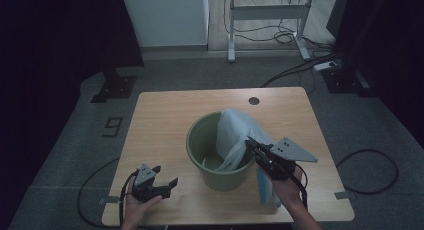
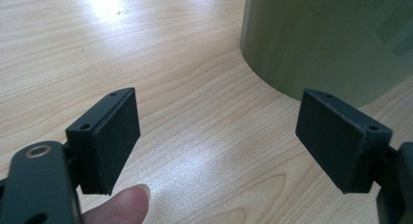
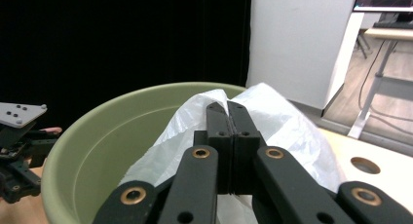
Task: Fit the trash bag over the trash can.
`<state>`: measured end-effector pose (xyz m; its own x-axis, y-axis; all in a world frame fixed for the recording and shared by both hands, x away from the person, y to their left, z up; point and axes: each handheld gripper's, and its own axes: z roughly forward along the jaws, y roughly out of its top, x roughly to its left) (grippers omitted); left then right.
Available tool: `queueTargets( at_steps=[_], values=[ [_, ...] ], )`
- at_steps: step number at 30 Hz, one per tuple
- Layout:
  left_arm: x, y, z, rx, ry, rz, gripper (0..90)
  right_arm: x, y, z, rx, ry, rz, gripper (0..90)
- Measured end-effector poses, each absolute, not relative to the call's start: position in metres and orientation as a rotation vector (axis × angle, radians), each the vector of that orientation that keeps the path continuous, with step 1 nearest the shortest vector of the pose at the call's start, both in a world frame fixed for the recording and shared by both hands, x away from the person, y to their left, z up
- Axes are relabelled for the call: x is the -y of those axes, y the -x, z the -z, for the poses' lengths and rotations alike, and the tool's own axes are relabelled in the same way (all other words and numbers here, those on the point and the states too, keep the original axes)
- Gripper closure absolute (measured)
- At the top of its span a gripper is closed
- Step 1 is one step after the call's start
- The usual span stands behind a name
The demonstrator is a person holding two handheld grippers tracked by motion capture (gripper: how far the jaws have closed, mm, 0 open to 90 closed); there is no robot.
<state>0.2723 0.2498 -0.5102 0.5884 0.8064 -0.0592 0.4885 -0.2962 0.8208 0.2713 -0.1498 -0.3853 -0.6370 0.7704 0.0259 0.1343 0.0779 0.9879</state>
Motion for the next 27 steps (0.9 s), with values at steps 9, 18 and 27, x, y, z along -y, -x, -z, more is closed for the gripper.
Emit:
queueTargets(
  at_steps=[9,18,27],
  values=[
    [-0.251,-0.272,0.51,-1.037,-1.953,-0.466,15.9,0.161,-0.251,0.385,-1.799,-0.881,-1.625,46.4],
    [-0.248,-0.272,0.511,-1.035,-1.964,-0.465,15.9,0.19,-0.224,0.405,-1.763,-0.954,-1.595,35.0],
    [-0.248,-0.272,0.512,-1.035,-1.964,-0.463,15.8,0.2,-0.209,0.439,-1.784,-1.04,-1.522,26.8]
  ],
)
